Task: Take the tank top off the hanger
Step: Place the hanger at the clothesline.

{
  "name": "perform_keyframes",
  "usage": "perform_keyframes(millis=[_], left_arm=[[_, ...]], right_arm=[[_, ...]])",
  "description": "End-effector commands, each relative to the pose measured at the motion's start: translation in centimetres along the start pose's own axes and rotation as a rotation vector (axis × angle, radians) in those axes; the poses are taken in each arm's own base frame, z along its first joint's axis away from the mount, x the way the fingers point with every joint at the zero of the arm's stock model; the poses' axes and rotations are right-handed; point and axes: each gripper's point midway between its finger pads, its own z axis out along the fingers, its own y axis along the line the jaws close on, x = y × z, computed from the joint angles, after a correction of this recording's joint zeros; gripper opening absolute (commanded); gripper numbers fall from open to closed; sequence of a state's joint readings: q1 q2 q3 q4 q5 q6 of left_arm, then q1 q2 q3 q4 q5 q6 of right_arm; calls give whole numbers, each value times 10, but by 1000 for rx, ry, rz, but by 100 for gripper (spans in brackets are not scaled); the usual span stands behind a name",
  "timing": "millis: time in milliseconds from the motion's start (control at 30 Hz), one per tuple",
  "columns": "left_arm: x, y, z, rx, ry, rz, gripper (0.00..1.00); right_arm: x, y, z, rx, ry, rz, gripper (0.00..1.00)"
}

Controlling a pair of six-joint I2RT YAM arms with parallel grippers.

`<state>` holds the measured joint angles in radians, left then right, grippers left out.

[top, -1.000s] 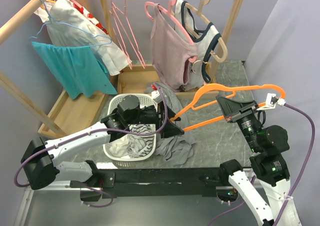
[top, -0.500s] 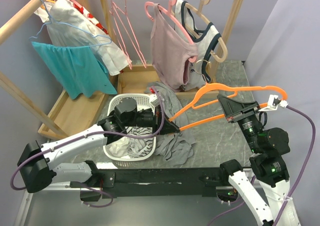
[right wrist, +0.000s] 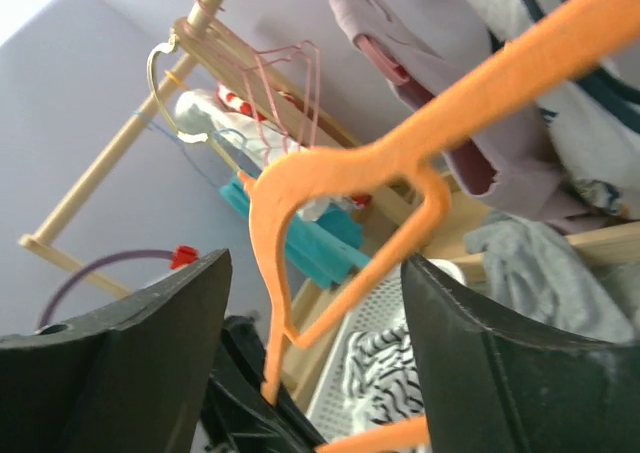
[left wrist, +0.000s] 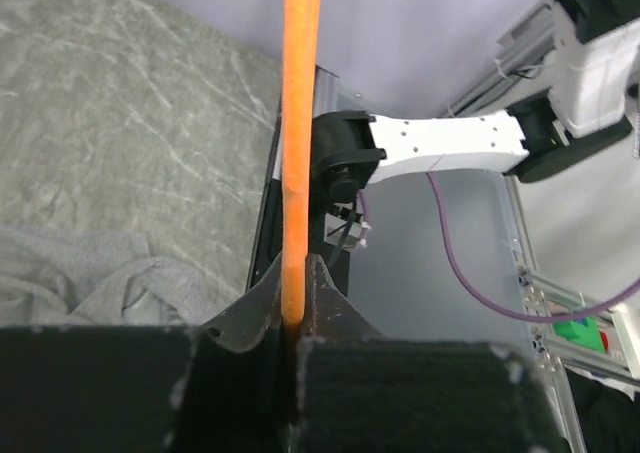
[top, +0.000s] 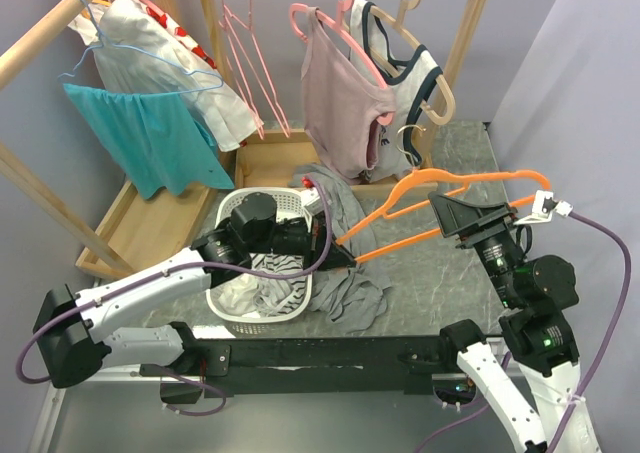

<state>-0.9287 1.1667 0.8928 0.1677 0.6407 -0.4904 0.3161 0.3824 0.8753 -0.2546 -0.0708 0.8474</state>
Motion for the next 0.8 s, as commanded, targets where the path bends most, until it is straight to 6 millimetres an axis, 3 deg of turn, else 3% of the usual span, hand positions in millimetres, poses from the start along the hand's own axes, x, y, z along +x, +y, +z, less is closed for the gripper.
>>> perform_keyframes(millis=[0,133,367,567,767], left_arm=[[-39,-3,-12,-90,-96,75,1],[-63,16,-28,-275,-184,109,1],[-103,0,-74,-375,-388,210,1],[-118,-10,-99,-413,-491,203,1],[-118,13,-141,-642,-561,156,1]], right_arm=[[-14,6,-15,-8,-47,-97,79],[-19,9,-23,-13,-45,-197,82],[-28,-3,-34,38,-104,-234,82],[-23,-14,-34,66,-113,-206,83],[-21,-18,-31,79,-104,-206,83]])
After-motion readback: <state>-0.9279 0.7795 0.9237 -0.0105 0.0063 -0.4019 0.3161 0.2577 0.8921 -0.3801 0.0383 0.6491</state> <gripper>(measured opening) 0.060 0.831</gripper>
